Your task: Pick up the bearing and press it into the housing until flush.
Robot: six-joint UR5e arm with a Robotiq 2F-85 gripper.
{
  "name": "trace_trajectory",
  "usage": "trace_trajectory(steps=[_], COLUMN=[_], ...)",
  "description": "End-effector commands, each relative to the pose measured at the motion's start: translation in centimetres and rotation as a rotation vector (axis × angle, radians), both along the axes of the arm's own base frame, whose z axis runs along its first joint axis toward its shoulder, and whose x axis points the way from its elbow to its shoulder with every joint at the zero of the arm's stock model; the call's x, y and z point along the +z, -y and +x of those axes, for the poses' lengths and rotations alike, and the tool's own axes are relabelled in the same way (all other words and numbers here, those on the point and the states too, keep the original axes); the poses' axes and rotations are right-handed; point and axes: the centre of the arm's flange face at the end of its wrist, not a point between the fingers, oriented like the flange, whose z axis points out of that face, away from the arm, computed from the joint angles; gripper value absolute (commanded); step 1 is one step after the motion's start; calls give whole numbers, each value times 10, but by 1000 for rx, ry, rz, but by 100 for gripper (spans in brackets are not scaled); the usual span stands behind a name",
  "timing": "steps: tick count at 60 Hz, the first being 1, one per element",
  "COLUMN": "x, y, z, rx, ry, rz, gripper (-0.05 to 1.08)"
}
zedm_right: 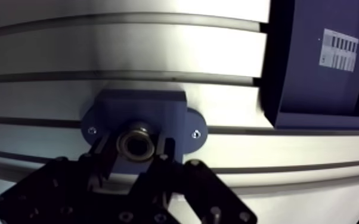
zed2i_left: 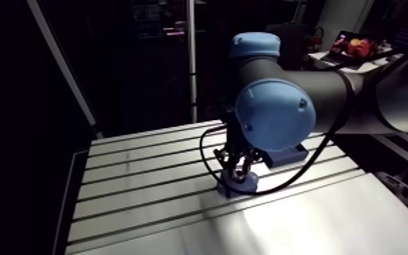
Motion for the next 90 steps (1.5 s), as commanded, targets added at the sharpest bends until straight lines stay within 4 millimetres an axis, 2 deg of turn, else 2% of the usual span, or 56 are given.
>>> trace_trajectory(steps=[1,90], x=[-4,-4], y=[0,-2], z=[0,4], rx=[0,-1], ry=[4,7], rz=[-1,1], gripper=[72,72])
